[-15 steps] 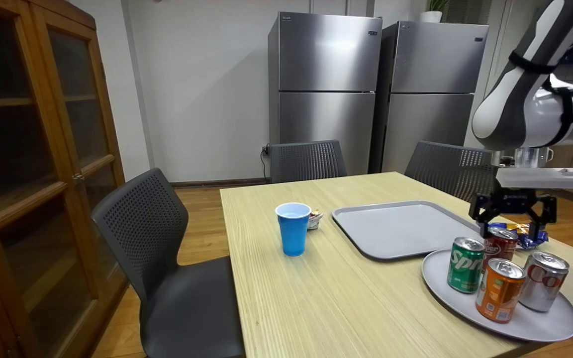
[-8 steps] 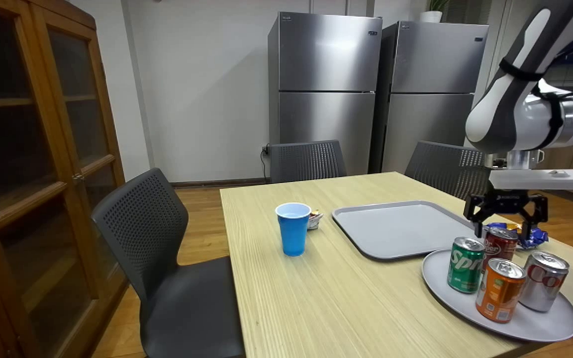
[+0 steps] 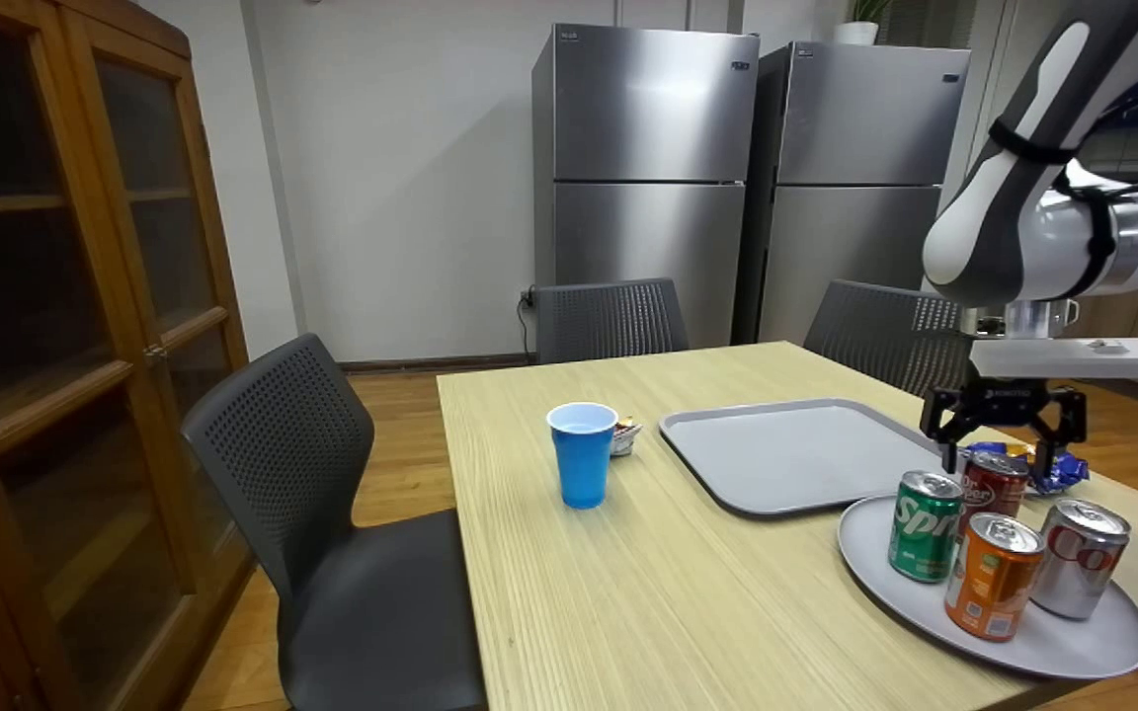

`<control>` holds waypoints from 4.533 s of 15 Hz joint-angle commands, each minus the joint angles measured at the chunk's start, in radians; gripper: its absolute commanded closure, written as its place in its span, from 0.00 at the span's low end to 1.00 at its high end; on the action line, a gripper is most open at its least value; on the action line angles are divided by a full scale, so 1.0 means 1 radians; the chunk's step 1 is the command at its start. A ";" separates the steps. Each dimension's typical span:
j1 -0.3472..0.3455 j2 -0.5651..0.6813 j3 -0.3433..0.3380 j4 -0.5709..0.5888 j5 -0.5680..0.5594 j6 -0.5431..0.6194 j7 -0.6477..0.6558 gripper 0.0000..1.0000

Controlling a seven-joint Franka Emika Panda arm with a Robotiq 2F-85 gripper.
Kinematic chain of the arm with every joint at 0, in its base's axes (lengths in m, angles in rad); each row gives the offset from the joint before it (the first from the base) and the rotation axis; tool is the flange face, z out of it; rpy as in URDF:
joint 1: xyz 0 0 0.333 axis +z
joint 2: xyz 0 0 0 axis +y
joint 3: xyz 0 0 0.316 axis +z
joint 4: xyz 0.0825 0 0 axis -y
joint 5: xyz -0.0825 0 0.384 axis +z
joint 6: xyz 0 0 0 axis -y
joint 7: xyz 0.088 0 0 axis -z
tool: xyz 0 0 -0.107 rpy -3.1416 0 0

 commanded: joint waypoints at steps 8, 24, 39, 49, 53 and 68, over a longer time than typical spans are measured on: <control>-0.003 -0.011 0.017 0.000 0.009 -0.023 -0.002 0.00; 0.008 -0.024 0.015 -0.019 -0.002 -0.028 0.005 0.61; 0.045 -0.099 0.048 0.015 -0.014 0.002 -0.030 0.61; 0.040 0.015 0.175 0.237 0.051 0.000 -0.105 0.61; 0.044 0.099 0.205 0.353 0.051 -0.013 -0.119 0.61; 0.138 0.399 0.186 0.800 0.005 -0.180 -0.047 0.61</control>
